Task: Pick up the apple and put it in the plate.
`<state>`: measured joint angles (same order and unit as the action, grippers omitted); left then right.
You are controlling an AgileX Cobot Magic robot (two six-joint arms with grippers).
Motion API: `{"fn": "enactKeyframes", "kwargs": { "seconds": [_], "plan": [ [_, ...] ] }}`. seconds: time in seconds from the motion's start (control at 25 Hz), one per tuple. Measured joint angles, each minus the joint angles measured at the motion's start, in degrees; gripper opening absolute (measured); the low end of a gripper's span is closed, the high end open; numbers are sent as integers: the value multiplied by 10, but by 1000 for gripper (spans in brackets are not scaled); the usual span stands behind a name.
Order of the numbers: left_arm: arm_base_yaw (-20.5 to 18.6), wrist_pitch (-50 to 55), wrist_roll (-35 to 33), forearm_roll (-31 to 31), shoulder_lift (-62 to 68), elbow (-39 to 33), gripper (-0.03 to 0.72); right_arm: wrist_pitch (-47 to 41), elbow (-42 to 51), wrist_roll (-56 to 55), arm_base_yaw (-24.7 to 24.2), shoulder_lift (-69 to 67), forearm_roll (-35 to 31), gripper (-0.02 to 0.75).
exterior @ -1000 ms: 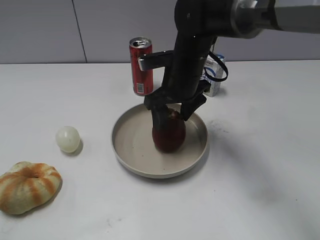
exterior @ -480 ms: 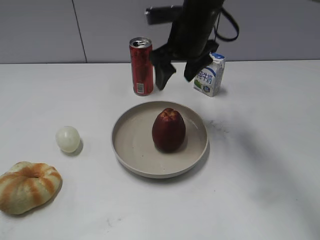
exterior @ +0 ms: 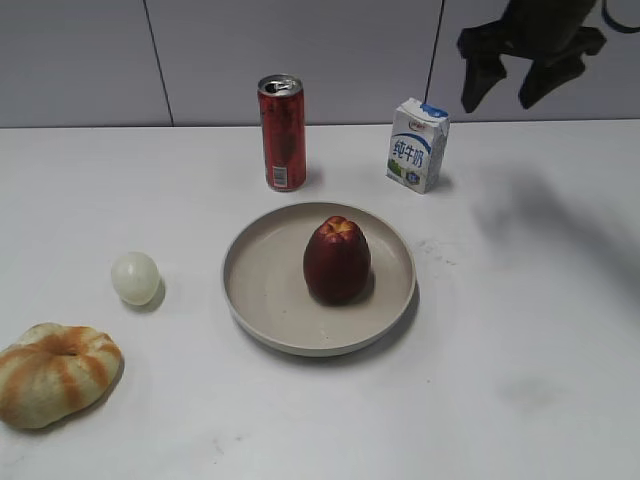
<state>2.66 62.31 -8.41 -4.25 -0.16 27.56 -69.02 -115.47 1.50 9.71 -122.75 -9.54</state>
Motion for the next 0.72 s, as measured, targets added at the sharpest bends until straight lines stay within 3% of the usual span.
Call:
{"fn": "enactKeyframes", "kwargs": {
  "seconds": [0.28, 0.72],
  "plan": [
    [0, 0, 0, 0, 0, 0, 236, 0, 149, -1, -17, 123, 1, 591],
    [0, 0, 0, 0, 0, 0, 236, -3, 476, -1, -17, 384, -1, 591]
  ]
}}
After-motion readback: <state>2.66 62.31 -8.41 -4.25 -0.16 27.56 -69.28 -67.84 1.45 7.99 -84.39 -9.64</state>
